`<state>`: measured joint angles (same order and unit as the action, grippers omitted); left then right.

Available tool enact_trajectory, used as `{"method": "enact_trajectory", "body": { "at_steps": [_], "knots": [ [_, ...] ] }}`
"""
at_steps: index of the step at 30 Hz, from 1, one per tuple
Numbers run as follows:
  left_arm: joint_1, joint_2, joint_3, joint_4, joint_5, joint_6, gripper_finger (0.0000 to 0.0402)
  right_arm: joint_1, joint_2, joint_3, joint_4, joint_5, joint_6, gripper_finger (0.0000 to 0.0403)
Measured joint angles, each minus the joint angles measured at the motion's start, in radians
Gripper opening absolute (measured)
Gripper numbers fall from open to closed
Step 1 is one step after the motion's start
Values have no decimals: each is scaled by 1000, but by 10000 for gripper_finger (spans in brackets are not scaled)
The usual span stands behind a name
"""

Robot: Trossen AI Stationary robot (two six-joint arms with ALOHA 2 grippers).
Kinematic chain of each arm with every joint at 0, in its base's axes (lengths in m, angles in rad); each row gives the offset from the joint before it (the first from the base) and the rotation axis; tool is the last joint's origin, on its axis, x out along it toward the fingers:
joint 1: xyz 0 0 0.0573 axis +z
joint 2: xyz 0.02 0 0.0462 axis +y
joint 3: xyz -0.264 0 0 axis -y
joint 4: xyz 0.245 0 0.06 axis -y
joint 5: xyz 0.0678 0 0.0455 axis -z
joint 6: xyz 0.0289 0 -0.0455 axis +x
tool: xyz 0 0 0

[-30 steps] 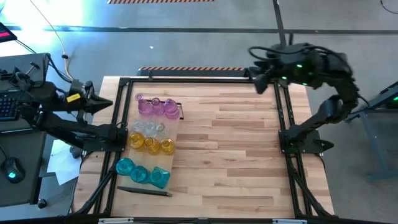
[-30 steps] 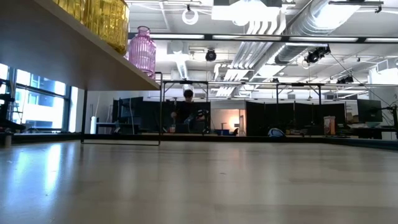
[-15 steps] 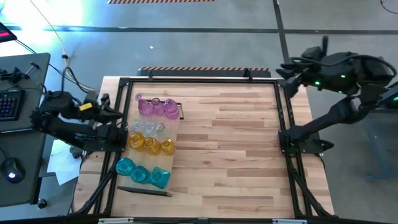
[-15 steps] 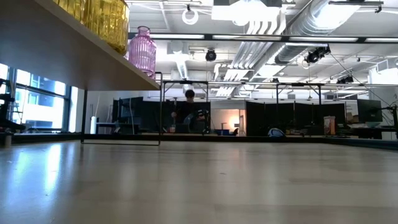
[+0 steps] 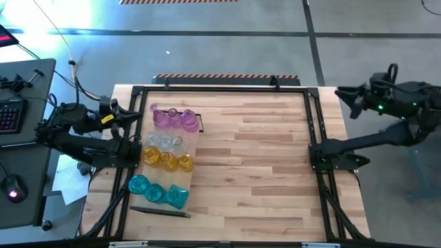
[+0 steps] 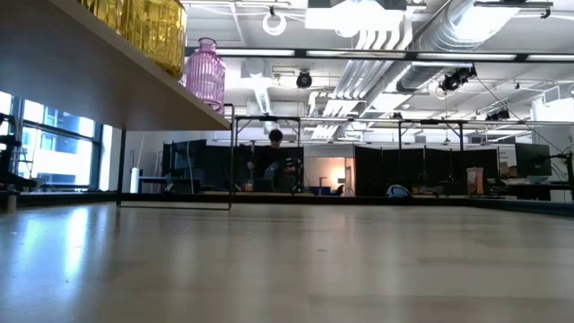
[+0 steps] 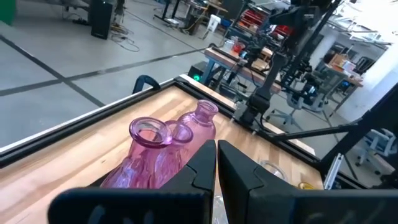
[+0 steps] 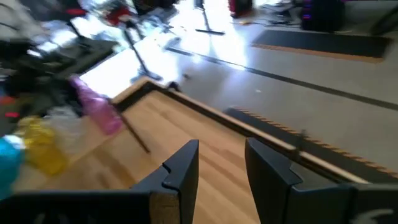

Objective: Sort vases onto shelf
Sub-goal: Adjust the blue flower vase on the shelf

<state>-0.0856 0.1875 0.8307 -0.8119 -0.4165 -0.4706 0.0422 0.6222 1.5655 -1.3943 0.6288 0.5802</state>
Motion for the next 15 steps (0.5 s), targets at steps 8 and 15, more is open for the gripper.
{"method": "enact_trajectory", "body": {
  "at_steps": [8, 15],
  "knots": [
    [0, 0, 0, -5, 9, 36, 10, 0, -242, -240, 174, -31, 7, 113],
    [0, 0, 0, -49, 31, 88, 10, 0, -301, -369, 210, -42, 22, 113]
  ]
}}
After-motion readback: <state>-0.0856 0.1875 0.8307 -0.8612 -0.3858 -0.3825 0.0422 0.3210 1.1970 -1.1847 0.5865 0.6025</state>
